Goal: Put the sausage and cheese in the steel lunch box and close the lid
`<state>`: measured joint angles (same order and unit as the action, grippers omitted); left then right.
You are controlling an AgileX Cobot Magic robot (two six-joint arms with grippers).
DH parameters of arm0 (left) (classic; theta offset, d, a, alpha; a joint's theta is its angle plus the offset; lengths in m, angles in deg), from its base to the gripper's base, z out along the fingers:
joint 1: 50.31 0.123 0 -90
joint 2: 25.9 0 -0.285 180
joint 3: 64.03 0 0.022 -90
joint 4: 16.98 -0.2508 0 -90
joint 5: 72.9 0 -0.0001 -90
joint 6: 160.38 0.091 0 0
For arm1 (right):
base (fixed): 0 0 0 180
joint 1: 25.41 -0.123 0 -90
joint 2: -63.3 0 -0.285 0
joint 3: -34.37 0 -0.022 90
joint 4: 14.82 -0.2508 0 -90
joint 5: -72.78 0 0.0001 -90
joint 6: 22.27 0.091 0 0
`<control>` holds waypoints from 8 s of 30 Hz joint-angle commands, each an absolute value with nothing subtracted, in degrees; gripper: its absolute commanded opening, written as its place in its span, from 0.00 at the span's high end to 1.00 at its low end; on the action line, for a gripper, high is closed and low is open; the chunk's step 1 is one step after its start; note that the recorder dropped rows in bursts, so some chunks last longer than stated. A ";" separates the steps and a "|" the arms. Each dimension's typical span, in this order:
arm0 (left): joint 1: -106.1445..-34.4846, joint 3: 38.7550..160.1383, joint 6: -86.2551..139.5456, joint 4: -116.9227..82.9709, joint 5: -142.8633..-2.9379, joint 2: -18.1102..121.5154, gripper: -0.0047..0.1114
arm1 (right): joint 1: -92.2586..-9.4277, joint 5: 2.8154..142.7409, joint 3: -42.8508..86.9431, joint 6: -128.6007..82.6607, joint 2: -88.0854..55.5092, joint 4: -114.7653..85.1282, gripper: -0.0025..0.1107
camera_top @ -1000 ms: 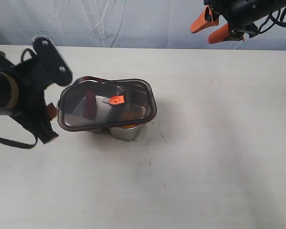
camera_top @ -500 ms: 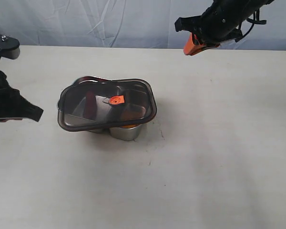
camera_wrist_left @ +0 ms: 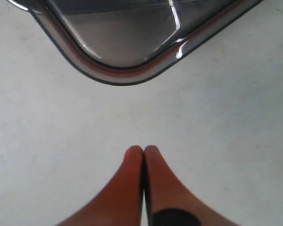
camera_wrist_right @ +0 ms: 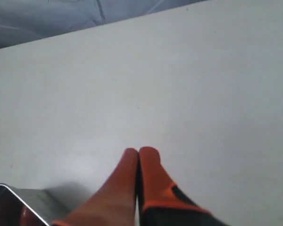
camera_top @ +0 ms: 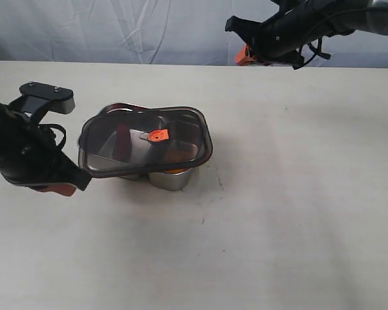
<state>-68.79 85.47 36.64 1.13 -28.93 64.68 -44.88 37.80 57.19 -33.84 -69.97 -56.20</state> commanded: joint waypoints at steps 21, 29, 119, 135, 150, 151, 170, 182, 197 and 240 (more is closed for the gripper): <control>-68.85 85.59 41.45 7.34 -39.03 71.87 0.96 | -51.21 23.02 76.25 -35.24 -85.06 -54.01 0.99; -68.85 85.59 41.45 6.22 -41.98 71.87 0.96 | -51.36 18.38 76.25 -35.24 -85.06 -53.73 0.99; -68.53 89.75 26.66 -16.98 -46.60 75.86 0.96 | -53.69 4.41 76.25 -34.29 -78.73 -42.32 0.99; -68.53 89.75 25.87 -18.63 -46.50 75.86 0.96 | -56.08 4.00 76.25 -34.14 -78.84 -35.87 0.99; -68.53 90.03 22.08 -24.58 -41.62 75.73 0.96 | -56.18 4.08 76.25 -30.23 -76.90 -27.29 0.99; -68.53 90.14 21.14 -25.24 -41.17 75.47 0.96 | -56.18 4.18 76.25 -30.23 -76.65 -26.70 0.99; -68.53 99.47 22.69 -25.50 -40.41 74.22 0.96 | -58.13 2.82 76.25 -31.65 -73.56 -31.69 0.99; -61.13 108.25 40.62 -3.99 -34.34 81.75 0.96 | -62.08 2.82 76.25 -31.04 -72.45 -33.77 0.99; -61.15 108.25 48.29 3.77 -33.72 81.75 0.96 | -62.35 2.82 64.46 -28.87 -65.26 -29.43 0.99; -61.15 109.03 51.77 6.40 -35.53 93.24 0.96 | -65.54 8.91 57.33 -29.13 -69.07 -32.26 0.99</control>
<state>-61.24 109.68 51.61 7.33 -36.73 90.66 -65.62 8.92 57.61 -28.86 -68.70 -32.70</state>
